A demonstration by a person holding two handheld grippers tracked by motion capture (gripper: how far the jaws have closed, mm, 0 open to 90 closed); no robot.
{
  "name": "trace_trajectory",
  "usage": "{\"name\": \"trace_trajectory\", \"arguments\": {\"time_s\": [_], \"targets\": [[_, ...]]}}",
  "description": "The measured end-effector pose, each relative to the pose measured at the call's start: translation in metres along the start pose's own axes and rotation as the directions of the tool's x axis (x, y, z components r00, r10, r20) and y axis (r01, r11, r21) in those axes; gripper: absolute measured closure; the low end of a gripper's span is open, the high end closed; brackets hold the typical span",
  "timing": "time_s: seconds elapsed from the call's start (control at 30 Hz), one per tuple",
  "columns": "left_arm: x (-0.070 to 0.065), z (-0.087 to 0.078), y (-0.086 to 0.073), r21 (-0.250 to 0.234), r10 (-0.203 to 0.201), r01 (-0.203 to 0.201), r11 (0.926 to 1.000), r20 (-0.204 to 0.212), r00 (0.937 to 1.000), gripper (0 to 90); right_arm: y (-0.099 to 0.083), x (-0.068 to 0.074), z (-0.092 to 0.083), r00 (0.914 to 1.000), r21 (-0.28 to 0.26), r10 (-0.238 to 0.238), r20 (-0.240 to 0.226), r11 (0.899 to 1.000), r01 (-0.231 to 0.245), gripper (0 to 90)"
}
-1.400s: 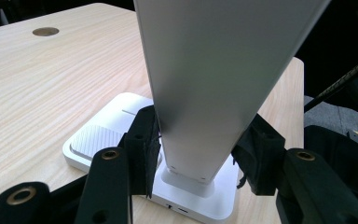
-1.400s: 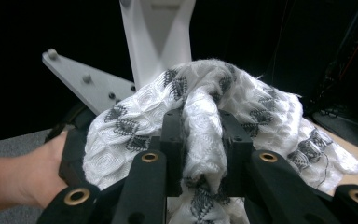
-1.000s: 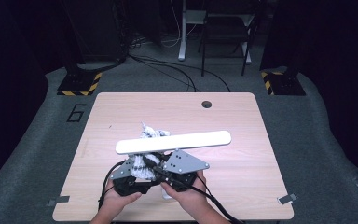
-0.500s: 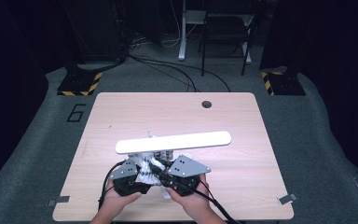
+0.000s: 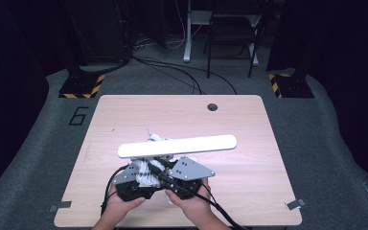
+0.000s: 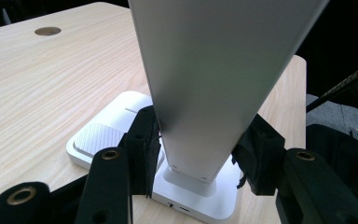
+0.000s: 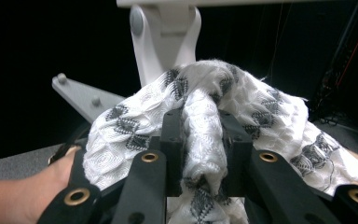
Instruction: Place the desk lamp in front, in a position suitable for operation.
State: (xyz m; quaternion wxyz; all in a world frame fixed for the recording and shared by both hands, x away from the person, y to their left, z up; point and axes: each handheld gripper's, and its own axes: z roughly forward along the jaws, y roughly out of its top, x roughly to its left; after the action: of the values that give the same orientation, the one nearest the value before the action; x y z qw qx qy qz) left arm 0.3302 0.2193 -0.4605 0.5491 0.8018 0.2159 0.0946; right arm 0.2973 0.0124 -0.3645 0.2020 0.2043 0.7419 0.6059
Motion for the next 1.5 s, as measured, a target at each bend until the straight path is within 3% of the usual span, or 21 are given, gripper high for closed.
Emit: {"name": "trace_trajectory", "arguments": {"time_s": [0.23, 0.53, 0.57, 0.67, 1.03, 1.2, 1.33, 1.37, 1.5], "targets": [[-0.002, 0.001, 0.000, -0.008, -0.010, 0.010, 0.9999, -0.006, 0.9999, 53.6, 0.014, 0.003, 0.000, 1.0000, -0.045, -0.007, 0.002, 0.999, 0.007, 74.4], [-0.001, 0.001, 0.000, 0.002, 0.017, -0.017, 0.9998, -0.014, 0.9997, 53.7, 0.012, 0.006, 0.000, 0.9998, -0.086, 0.012, 0.019, 0.996, -0.011, 73.7], [-0.003, 0.002, 0.000, -0.009, -0.023, 0.023, 0.9997, -0.001, 0.9997, 53.6, 0.014, 0.006, -0.001, 0.9997, -0.120, 0.010, 0.023, 0.993, -0.007, 74.2], [-0.003, 0.002, 0.000, -0.009, -0.022, 0.022, 0.9997, -0.004, 0.9998, 53.7, 0.016, 0.007, -0.003, 0.9997, -0.149, 0.009, 0.024, 0.989, -0.005, 74.9], [-0.002, 0.001, 0.000, -0.003, -0.021, 0.021, 0.9998, -0.004, 0.9998, 53.6, 0.013, 0.008, -0.002, 0.9996, -0.153, 0.012, 0.026, 0.988, -0.008, 75.2], [-0.001, 0.001, 0.000, -0.003, 0.008, -0.008, 1.0000, -0.013, 0.9999, 53.6, 0.008, 0.007, -0.001, 0.9989, -0.130, 0.039, 0.024, 0.991, -0.036, 75.0], [-0.002, 0.002, 0.000, -0.012, -0.002, 0.002, 0.9999, -0.016, 0.9999, 53.7, 0.009, 0.009, -0.004, 0.9990, -0.155, 0.016, 0.042, 0.988, -0.009, 79.3], [-0.003, 0.002, 0.000, -0.013, -0.022, 0.022, 0.9997, -0.003, 0.9997, 53.7, 0.009, 0.010, -0.005, 0.9989, -0.160, 0.015, 0.044, 0.987, -0.007, 80.0], [-0.003, 0.002, 0.000, -0.011, -0.024, 0.024, 0.9997, -0.002, 0.9997, 53.6, 0.010, 0.013, -0.007, 0.9987, -0.173, -0.001, 0.050, 0.985, 0.010, 80.9]]}}
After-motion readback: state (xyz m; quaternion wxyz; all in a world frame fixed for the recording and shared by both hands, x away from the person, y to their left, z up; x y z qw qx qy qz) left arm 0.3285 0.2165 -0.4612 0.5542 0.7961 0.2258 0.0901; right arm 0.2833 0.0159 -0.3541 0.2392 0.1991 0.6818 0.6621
